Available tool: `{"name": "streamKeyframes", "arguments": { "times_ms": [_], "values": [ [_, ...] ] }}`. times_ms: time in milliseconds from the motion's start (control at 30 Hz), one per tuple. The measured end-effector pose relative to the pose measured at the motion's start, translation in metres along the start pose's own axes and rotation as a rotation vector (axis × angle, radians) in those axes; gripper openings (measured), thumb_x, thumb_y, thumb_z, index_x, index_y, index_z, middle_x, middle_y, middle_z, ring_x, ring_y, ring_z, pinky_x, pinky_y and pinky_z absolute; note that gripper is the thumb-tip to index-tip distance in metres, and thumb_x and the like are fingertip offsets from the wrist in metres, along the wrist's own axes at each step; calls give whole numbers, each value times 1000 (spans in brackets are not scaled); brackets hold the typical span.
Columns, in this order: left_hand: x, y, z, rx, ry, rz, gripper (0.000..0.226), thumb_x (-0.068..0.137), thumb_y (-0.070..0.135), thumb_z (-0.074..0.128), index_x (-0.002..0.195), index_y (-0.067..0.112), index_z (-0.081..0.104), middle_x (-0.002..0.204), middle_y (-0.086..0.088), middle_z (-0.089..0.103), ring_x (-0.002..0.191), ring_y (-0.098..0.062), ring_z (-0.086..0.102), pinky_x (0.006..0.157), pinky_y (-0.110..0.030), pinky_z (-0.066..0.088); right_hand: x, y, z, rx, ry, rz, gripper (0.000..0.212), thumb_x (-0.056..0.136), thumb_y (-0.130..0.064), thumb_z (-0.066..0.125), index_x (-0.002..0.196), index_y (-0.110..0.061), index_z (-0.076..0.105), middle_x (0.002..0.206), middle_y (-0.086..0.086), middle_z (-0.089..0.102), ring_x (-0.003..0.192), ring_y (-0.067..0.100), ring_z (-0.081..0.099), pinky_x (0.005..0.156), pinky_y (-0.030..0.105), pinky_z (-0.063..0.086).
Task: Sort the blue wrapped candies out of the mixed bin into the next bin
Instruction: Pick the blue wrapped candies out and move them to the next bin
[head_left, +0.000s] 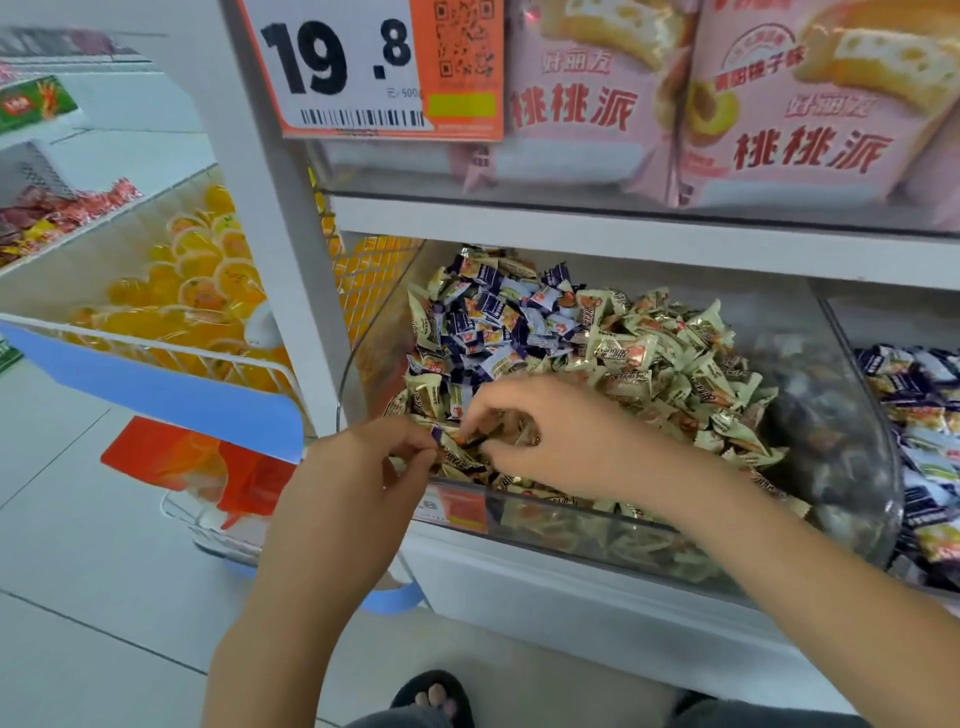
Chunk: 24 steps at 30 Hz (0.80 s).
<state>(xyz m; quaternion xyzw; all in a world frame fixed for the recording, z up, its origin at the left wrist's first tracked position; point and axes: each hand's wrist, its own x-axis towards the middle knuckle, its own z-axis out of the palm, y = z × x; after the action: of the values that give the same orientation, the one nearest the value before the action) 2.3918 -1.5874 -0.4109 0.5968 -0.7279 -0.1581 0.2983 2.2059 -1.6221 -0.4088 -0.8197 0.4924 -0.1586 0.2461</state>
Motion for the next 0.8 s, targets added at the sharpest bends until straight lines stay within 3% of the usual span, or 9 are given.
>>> {"name": "streamKeyframes", "arguments": {
  "times_ms": [100, 167, 300, 433, 500, 600, 667, 767, 800],
  "values": [
    [1, 1, 1, 16, -17, -9, 12, 83, 15, 66, 82, 27, 69, 65, 14, 61, 61, -9, 57, 57, -36, 52, 5, 0, 16, 34, -206, 91, 39, 93, -51, 44, 103, -19, 62, 92, 0, 65, 79, 15, 59, 69, 31, 48],
    [2, 1, 1, 25, -31, -12, 12, 82, 16, 67, 81, 27, 69, 67, 16, 61, 62, -8, 56, 58, -35, 51, 5, 4, 18, 62, -350, 148, 56, 88, -66, 35, 107, -20, 60, 96, -1, 63, 83, 16, 58, 72, 32, 47],
    [4, -2, 3, 36, -85, -19, 12, 85, 18, 65, 83, 29, 68, 70, 22, 57, 62, -2, 53, 53, -17, 41, 3, 2, 23, -80, -430, 98, 63, 81, -63, 56, 122, -17, 45, 87, -12, 40, 83, 13, 44, 61, 23, 36],
    [6, -6, 5, 32, -198, 9, 18, 89, 26, 59, 100, 32, 72, 74, 32, 54, 75, -2, 50, 59, -10, 32, 4, 1, 30, -149, -325, 42, 32, 83, -48, 64, 85, -21, 47, 76, -6, 43, 70, 15, 45, 55, 29, 31],
    [5, -7, 5, 15, -244, 10, 24, 89, 33, 57, 110, 40, 66, 80, 33, 54, 84, -5, 43, 63, -10, 31, 1, 1, 26, -94, -307, 60, 36, 82, -51, 63, 71, -26, 40, 71, -7, 43, 61, 10, 41, 52, 27, 29],
    [5, -7, 5, 50, -281, 24, 30, 89, 41, 54, 118, 41, 59, 90, 26, 58, 97, -7, 39, 72, -15, 33, -1, 2, 19, -2, -299, 93, 37, 83, -53, 61, 75, -19, 48, 69, -3, 45, 59, 11, 40, 52, 27, 29],
    [6, -8, 6, 26, -272, 13, 23, 87, 41, 56, 108, 35, 63, 87, 25, 58, 96, -7, 41, 71, -15, 35, -2, 2, 15, 28, -285, 94, 44, 83, -56, 58, 83, -13, 53, 72, 0, 49, 62, 14, 45, 54, 27, 31],
    [8, -9, 7, -29, -239, -12, 7, 85, 39, 62, 87, 32, 62, 83, 15, 61, 90, -8, 48, 64, -16, 35, -5, 3, 13, 107, -315, 85, 63, 82, -66, 44, 108, -10, 57, 100, 10, 62, 90, 23, 59, 76, 35, 48],
    [10, -9, 8, -39, -234, -12, 6, 84, 36, 63, 83, 31, 62, 82, 12, 63, 86, -7, 51, 62, -16, 35, -6, 3, 13, 128, -334, 80, 59, 85, -64, 40, 108, -12, 58, 102, 10, 62, 91, 23, 59, 80, 38, 49]
  ]
}}
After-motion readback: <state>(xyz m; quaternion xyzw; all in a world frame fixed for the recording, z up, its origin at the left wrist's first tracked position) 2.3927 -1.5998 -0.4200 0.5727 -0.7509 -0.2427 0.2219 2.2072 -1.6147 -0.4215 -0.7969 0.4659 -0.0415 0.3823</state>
